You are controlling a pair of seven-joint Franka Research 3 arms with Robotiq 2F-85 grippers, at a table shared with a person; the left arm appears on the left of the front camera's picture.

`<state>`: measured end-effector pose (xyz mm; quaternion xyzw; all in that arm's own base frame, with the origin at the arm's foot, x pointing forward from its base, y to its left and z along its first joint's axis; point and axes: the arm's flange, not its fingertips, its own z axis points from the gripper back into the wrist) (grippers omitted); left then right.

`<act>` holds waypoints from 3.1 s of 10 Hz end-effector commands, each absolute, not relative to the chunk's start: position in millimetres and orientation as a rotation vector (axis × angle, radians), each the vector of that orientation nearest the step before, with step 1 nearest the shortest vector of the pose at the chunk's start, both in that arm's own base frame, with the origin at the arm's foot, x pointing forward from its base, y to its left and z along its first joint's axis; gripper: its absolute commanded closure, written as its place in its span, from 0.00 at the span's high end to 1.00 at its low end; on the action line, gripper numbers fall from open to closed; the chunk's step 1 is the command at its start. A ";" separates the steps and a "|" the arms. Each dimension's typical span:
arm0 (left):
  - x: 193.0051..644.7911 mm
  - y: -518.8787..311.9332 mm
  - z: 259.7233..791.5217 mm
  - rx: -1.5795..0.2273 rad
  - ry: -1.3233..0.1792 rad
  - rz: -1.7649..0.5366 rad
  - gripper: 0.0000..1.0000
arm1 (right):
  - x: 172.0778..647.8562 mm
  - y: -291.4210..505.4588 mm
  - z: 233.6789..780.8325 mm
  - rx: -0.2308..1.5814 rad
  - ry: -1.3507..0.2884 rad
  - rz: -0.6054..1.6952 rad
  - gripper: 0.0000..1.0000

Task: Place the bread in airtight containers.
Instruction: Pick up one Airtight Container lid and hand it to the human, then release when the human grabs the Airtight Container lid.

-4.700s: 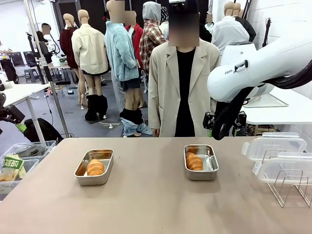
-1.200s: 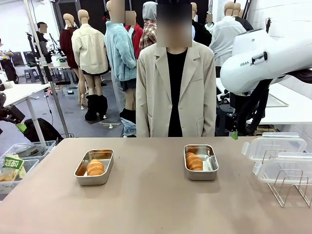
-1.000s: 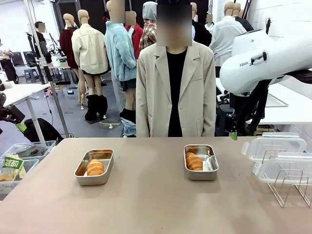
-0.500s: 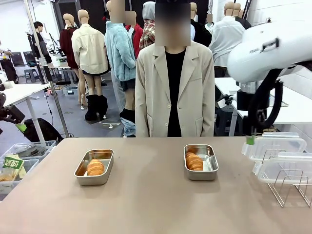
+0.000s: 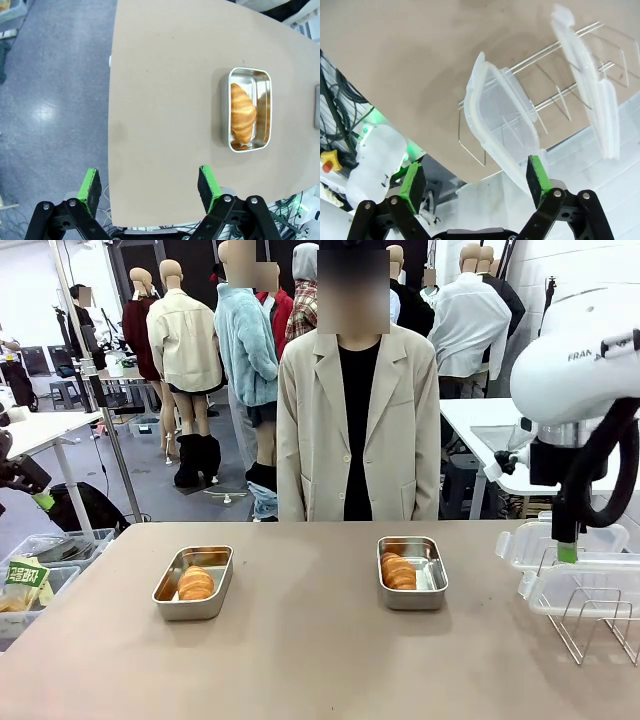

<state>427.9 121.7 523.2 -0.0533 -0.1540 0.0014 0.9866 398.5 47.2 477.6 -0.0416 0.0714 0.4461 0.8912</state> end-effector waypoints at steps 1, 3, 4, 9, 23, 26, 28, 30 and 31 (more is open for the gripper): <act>426.8 123.0 523.7 -0.108 -0.316 0.008 1.00 | 399.0 42.2 460.2 -0.145 0.110 1.000 1.00; 426.8 123.0 523.7 -0.108 -0.316 0.008 1.00 | 406.3 38.5 446.1 -0.197 0.124 1.050 1.00; 426.8 123.0 523.7 -0.108 -0.316 0.008 1.00 | 419.0 35.6 440.7 -0.231 0.138 1.069 1.00; 426.8 123.0 523.7 -0.108 -0.316 0.008 1.00 | 435.1 33.8 413.9 -0.157 0.334 1.298 1.00; 426.8 123.0 523.7 -0.108 -0.316 0.008 1.00 | 415.9 43.9 411.2 -0.222 0.287 1.276 0.00; 426.8 123.0 523.7 -0.108 -0.316 0.008 1.00 | 419.5 45.3 414.3 -0.232 0.295 1.277 0.00; 426.8 123.0 523.7 -0.108 -0.316 0.008 1.00 | 404.1 51.4 437.2 -0.255 0.237 1.258 0.00; 426.8 123.0 523.7 -0.108 -0.316 0.008 1.00 | 368.9 67.8 491.4 -0.213 0.053 1.217 0.00; 426.8 123.0 523.7 -0.108 -0.316 0.008 1.00 | 355.2 78.2 516.3 -0.207 -0.022 1.243 0.00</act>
